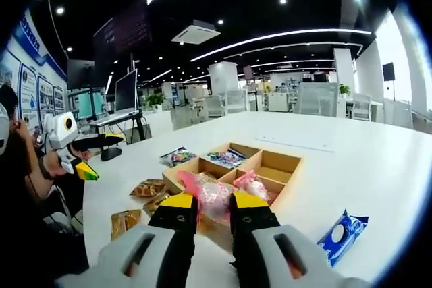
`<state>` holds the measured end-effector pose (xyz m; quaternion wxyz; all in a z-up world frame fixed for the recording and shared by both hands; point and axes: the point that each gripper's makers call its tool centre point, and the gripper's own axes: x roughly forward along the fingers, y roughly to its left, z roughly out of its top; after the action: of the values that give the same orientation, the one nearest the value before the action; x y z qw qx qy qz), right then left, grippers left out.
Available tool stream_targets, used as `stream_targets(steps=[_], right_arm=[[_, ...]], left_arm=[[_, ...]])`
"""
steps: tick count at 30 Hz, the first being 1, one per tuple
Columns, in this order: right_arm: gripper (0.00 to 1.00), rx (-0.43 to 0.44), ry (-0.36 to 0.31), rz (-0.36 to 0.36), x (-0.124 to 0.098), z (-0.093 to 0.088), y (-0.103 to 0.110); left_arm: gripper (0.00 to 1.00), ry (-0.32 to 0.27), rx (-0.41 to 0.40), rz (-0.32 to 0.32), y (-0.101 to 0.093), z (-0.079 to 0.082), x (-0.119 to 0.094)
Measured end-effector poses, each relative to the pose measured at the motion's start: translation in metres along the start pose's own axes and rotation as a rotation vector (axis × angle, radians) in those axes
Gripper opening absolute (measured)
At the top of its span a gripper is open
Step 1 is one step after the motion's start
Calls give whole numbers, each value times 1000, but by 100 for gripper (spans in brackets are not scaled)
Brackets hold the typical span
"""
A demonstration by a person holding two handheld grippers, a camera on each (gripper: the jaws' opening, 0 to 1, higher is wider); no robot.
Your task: Pick up the scattered marshmallows, QQ candies, Oreo cookies, and mixed nuts on the table and sort them into separate containers
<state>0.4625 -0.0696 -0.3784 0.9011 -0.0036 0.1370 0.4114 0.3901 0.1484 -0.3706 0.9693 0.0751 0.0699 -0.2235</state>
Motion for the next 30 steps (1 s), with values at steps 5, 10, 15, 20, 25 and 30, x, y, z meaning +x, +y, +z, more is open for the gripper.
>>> stream_targets(steps=[5, 10, 15, 20, 25, 30], right_arm=[[16, -3, 1, 1, 5, 2, -3], [16, 2, 3, -2, 9, 2, -7], [16, 9, 0, -5, 12, 4, -11], [16, 11, -1, -4, 16, 6, -12], [16, 10, 1, -2, 20, 7, -13], [16, 8, 3, 0, 24, 8, -14]], left_arm=[[97, 1, -4, -4, -1, -1, 0], [97, 2, -4, -9, -4, -1, 1], [97, 2, -3, -11, -5, -1, 1], [97, -1, -2, -9, -6, 1, 1], [97, 1, -1, -9, -7, 1, 0], [97, -2, -2, -7, -7, 2, -1]])
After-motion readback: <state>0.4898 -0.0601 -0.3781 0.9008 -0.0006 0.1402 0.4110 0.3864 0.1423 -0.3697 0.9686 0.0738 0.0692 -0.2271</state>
